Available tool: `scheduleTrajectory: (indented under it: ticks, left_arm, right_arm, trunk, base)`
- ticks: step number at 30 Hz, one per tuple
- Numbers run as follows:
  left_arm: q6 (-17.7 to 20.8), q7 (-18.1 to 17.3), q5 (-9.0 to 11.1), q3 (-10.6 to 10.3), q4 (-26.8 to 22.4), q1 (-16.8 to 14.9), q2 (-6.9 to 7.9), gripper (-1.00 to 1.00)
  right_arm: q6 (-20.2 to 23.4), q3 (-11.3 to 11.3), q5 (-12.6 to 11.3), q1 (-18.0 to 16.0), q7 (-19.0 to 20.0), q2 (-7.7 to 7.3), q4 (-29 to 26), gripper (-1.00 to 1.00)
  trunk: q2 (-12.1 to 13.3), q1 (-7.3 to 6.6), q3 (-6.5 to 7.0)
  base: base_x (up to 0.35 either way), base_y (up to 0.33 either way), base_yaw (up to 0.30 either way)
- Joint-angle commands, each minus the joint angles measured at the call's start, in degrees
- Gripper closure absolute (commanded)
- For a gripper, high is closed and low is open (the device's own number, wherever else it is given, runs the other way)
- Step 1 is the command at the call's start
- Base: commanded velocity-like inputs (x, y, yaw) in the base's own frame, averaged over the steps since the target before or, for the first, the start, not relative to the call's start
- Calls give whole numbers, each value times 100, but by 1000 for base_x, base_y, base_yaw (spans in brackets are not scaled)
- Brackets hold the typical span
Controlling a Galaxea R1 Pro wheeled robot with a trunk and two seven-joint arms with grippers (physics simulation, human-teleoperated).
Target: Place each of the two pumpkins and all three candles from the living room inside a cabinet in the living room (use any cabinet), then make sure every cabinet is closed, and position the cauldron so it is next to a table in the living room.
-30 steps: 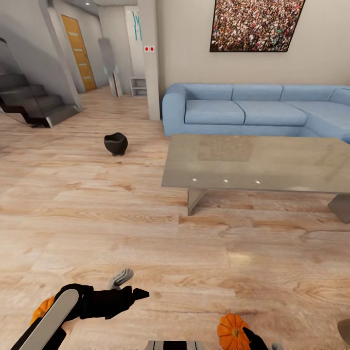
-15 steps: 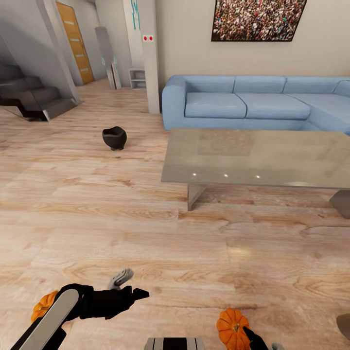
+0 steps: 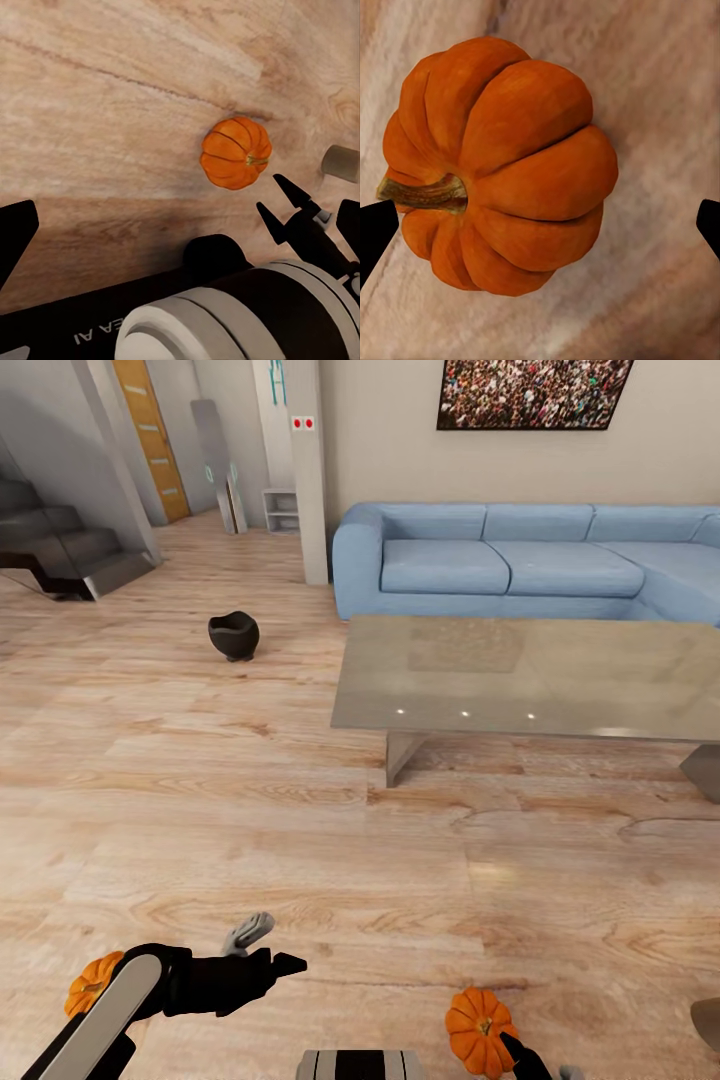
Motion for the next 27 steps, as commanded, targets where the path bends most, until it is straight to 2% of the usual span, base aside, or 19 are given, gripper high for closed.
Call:
scheduleTrajectory:
  ticks: [1,27]
  left_arm:
    - [-1,60,60,-8,-5,-4,4,-100]
    - [1,58,64,-33,-5,-4,7,-100]
  right_arm:
    - [-5,48,-54,-3,20,-2,5,-100]
    - [-7,48,-54,-3,20,-2,4,-100]
  trunk:
    - [-2,-1,-4]
    - [-2,-1,-4]
  base:
    - [0,0,0]
    - [29,1,0]
